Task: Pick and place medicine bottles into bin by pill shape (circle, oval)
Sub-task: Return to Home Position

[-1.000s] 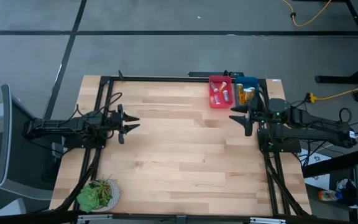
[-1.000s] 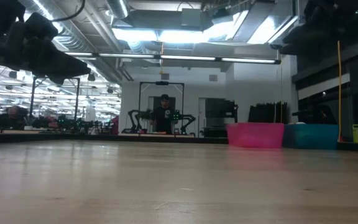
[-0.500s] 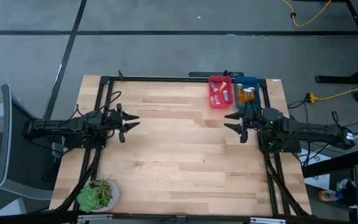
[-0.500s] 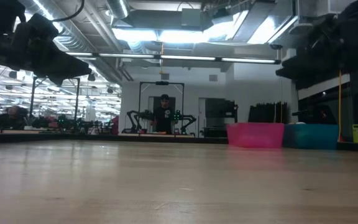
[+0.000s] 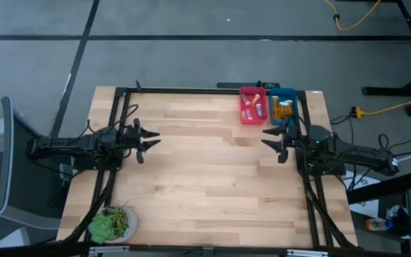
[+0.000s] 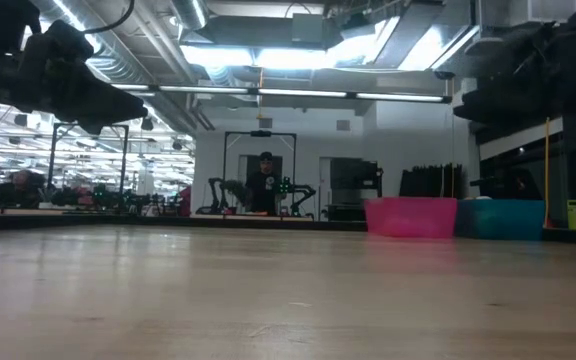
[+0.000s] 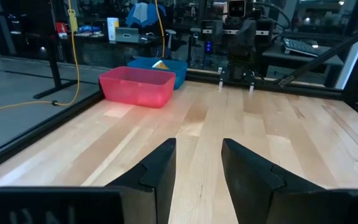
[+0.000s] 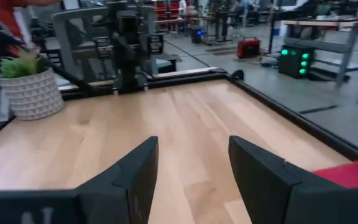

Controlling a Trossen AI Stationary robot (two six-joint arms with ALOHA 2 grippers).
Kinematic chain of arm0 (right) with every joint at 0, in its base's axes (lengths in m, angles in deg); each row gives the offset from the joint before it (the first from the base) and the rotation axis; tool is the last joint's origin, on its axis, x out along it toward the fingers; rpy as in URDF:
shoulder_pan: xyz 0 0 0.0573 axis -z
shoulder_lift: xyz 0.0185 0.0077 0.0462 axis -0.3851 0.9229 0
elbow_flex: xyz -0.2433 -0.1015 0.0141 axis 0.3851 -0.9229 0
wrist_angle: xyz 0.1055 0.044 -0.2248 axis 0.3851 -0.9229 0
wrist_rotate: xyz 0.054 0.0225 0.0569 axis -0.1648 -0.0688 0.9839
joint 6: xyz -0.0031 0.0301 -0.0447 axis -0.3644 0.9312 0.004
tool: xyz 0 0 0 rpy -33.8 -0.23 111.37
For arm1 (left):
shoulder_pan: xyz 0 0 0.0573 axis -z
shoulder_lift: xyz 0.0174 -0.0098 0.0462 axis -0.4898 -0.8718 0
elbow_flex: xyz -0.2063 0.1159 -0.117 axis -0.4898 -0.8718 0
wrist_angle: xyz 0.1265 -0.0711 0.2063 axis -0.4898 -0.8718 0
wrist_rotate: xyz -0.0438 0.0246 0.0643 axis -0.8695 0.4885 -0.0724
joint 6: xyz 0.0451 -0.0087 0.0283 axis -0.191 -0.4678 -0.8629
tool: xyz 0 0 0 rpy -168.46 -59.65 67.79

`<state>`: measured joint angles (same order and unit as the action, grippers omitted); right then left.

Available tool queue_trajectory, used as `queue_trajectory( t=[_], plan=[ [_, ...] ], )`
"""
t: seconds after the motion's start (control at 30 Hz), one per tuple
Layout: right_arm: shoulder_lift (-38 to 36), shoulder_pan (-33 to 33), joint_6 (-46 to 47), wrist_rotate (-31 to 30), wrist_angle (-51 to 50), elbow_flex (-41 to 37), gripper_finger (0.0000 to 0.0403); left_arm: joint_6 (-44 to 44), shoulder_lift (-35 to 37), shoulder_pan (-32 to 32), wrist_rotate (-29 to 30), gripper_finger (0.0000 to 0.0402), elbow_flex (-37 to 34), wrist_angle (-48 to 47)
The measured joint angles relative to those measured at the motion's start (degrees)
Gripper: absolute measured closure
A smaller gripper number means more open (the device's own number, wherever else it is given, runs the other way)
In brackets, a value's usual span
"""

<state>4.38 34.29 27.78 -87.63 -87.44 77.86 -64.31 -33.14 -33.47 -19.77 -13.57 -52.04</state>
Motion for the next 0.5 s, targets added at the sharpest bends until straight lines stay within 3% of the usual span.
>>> queue_trajectory(
  t=[0.5],
  plan=[
    [-2.76,0.0,-0.65,-1.64,3.87,-3.68,0.0205,0.13,0.0,-0.01,1.14,0.0278,0.0,0.54]
  ],
)
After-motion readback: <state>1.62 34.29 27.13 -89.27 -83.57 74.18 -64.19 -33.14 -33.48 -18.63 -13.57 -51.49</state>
